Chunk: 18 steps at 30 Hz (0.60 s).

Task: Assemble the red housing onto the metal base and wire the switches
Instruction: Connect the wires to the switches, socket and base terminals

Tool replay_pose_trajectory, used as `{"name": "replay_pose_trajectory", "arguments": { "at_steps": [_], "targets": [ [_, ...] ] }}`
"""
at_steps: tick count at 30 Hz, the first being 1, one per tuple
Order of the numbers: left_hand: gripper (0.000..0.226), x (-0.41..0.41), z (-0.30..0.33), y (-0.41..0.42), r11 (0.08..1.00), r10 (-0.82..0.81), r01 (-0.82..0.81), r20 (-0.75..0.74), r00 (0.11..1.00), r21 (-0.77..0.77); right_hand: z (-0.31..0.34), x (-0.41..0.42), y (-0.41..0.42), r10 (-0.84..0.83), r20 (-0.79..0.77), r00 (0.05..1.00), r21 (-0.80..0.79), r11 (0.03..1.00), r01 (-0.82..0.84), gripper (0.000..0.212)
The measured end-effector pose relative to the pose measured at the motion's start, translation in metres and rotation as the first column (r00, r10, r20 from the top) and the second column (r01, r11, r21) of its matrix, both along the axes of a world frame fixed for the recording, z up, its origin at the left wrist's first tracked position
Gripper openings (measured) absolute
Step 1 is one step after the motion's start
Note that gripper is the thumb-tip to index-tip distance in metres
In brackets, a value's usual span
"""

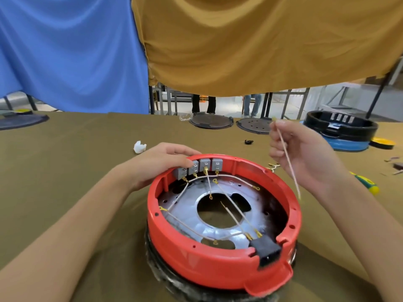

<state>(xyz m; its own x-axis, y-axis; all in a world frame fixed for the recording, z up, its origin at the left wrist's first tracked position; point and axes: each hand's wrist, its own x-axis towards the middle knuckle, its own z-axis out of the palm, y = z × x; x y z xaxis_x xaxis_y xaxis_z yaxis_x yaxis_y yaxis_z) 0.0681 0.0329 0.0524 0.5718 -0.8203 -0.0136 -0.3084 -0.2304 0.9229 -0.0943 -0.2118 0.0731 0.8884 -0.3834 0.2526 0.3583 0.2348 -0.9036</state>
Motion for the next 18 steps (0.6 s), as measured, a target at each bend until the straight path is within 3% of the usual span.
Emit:
{"name": "replay_pose_trajectory", "arguments": {
  "at_steps": [2, 4, 9, 18],
  "targets": [
    [0.028, 0.0, -0.002, -0.001, 1.0, -0.013, 0.013, -0.014, 1.0, -0.006, -0.001, 0.001, -0.002, 0.061, -0.002, 0.998, 0.142, 0.988, -0.06, 0.01],
    [0.028, -0.001, -0.002, -0.001, 1.0, -0.019, 0.019, -0.025, 0.999, -0.005, -0.002, 0.002, -0.001, 0.07, -0.033, 0.997, 0.183, 0.981, -0.063, 0.008],
    [0.034, 0.001, 0.001, 0.003, 0.997, -0.061, 0.062, -0.015, 0.998, 0.049, -0.005, 0.004, 0.002, 0.081, -0.103, 0.991, 0.106, 0.992, -0.07, 0.009],
    [0.04, 0.001, 0.001, 0.0, 0.998, -0.054, 0.052, -0.029, 0.998, -0.039, -0.002, 0.0, 0.009, 0.173, -0.11, 0.979, 0.064, 0.984, -0.167, 0.01]
  ]
}}
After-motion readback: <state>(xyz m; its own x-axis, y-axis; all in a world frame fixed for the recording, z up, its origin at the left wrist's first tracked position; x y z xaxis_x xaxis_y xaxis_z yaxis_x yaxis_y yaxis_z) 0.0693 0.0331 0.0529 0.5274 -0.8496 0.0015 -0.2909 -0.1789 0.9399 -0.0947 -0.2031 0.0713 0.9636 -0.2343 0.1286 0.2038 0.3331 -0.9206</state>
